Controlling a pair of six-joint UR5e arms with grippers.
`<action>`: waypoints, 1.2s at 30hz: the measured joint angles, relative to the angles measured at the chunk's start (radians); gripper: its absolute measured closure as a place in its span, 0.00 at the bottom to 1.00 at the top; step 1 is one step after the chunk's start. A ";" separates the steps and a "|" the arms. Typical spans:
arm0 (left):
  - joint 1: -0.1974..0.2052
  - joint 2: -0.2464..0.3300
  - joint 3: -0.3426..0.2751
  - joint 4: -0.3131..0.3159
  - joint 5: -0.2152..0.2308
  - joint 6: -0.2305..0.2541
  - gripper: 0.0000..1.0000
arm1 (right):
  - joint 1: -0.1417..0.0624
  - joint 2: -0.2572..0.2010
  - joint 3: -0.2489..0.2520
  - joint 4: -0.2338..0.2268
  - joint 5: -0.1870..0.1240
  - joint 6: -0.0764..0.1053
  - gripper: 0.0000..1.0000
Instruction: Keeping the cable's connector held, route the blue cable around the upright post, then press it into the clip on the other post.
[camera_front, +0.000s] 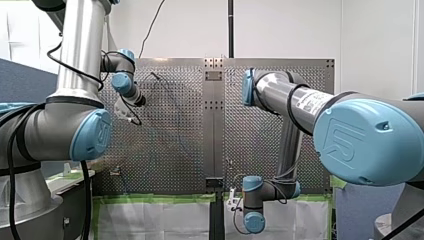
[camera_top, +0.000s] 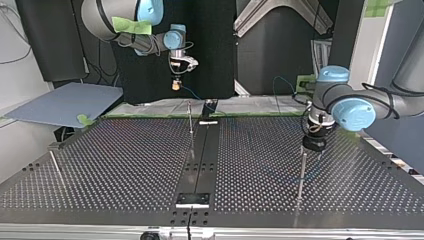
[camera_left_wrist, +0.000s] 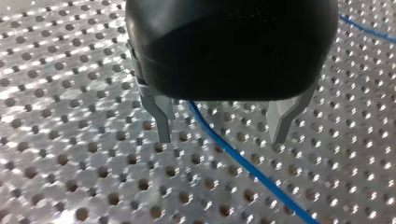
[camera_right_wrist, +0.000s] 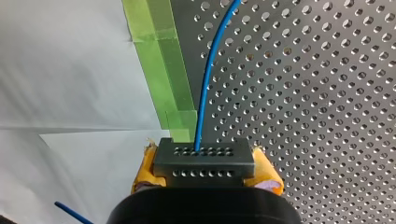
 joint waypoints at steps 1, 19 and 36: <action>-0.003 0.003 0.000 -0.003 0.001 -0.001 0.00 | 0.000 0.000 0.000 0.000 0.000 0.000 1.00; -0.016 0.054 -0.001 -0.019 -0.050 0.003 0.00 | -0.001 0.000 -0.001 0.000 -0.001 0.003 1.00; -0.001 0.084 -0.001 0.004 -0.089 0.014 0.00 | -0.001 0.000 -0.006 0.009 -0.002 0.006 1.00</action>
